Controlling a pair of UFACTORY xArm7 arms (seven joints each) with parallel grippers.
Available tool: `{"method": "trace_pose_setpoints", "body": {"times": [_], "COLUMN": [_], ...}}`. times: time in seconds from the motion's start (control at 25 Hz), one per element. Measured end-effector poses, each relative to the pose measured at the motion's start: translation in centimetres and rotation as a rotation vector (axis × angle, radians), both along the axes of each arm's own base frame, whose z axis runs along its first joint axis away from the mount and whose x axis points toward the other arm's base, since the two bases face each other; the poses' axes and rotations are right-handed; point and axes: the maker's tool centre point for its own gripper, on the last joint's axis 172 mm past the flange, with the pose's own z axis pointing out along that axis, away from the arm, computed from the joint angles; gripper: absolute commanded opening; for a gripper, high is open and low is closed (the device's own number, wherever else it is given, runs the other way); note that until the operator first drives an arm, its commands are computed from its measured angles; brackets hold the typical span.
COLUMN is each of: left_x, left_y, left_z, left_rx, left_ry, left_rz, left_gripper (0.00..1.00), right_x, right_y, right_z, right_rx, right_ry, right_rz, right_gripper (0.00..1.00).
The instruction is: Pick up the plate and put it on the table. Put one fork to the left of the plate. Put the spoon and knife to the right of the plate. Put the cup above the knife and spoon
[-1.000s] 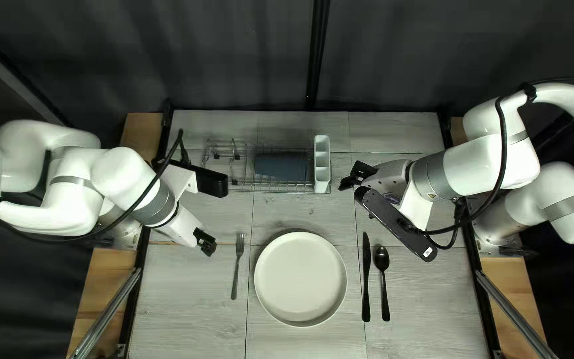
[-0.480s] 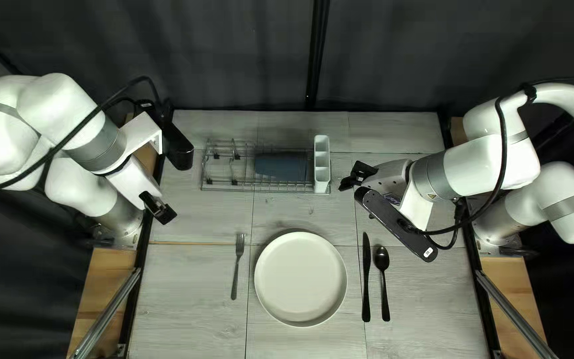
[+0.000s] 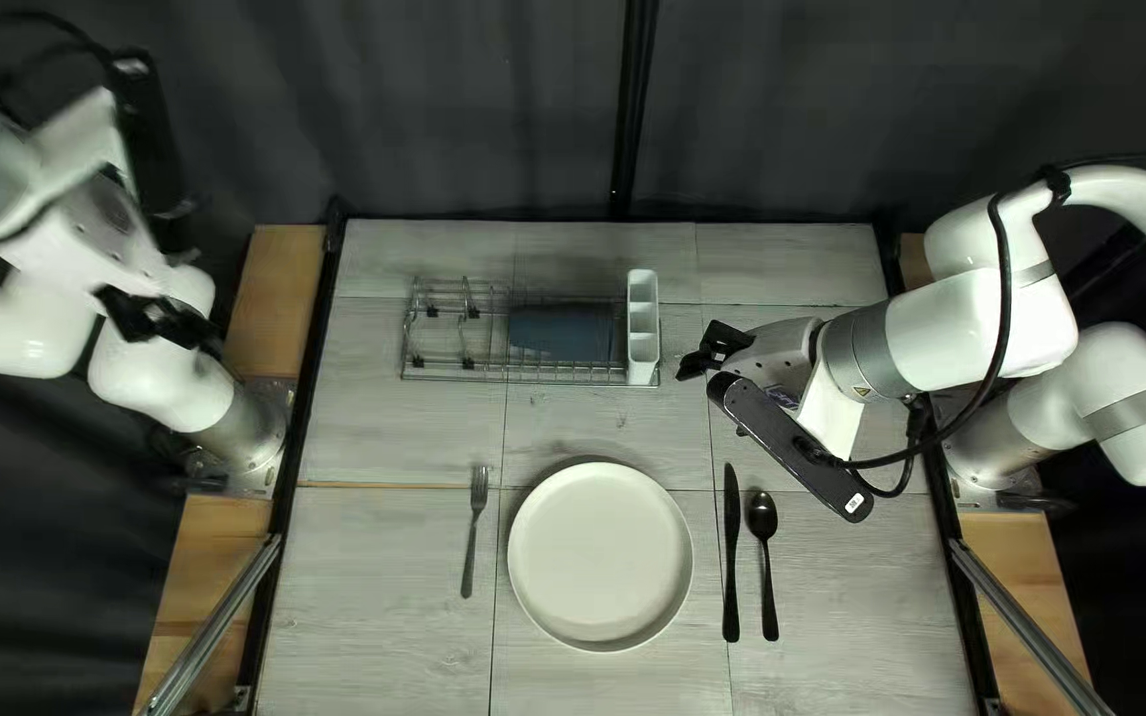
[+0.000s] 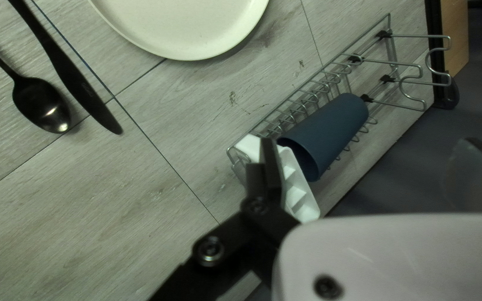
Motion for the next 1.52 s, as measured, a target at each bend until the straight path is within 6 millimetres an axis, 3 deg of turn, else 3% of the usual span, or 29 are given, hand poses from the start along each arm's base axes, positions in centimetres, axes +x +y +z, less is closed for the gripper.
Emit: {"method": "trace_pose_setpoints", "body": {"times": [0.16, 0.36, 0.64, 0.84, 0.96, 1.12, 1.4, 1.52], "left_x": [0.0, 0.0, 0.0, 0.0, 0.0, 0.0, 0.0, 0.0], "left_y": [0.0, 0.0, 0.0, 0.0, 0.0, 0.0, 0.0, 0.0], "left_z": [0.0, 0.0, 0.0, 0.0, 0.0, 0.0, 0.0, 0.0], "left_rx": [0.0, 0.0, 0.001, 0.0, 0.0, 0.0, 0.0, 0.0], "left_ry": [0.0, 0.0, 0.0, 0.0, 0.0, 0.0, 0.0, 0.0], "left_rz": [0.0, 0.0, 0.0, 0.0, 0.0, 0.0, 0.0, 0.0], "left_gripper": [1.0, 1.0, 1.0, 1.0, 1.0, 1.0, 1.0, 1.0], "right_x": [1.4, 3.5, 6.5, 6.9, 8.5, 11.1, 11.9, 13.7], "right_y": [-1.1, -6.1, -10.2, -10.5, -10.5, -12.5, -13.5, -14.7], "right_z": [0.2, -0.3, -3.9, -4.2, -6.3, -10.1, -11.1, -12.6], "right_rx": [0.018, 0.116, 0.23, 0.237, 0.266, 0.326, 0.333, 0.346], "right_ry": [0.042, 0.17, 0.332, 0.337, 0.343, 0.365, 0.368, 0.369], "right_rz": [-0.053, -0.251, -0.483, -0.497, -0.543, -0.687, -0.727, -0.774], "right_gripper": [1.0, 1.0, 1.0, 1.0, 1.0, 1.0, 1.0, 1.0]}}
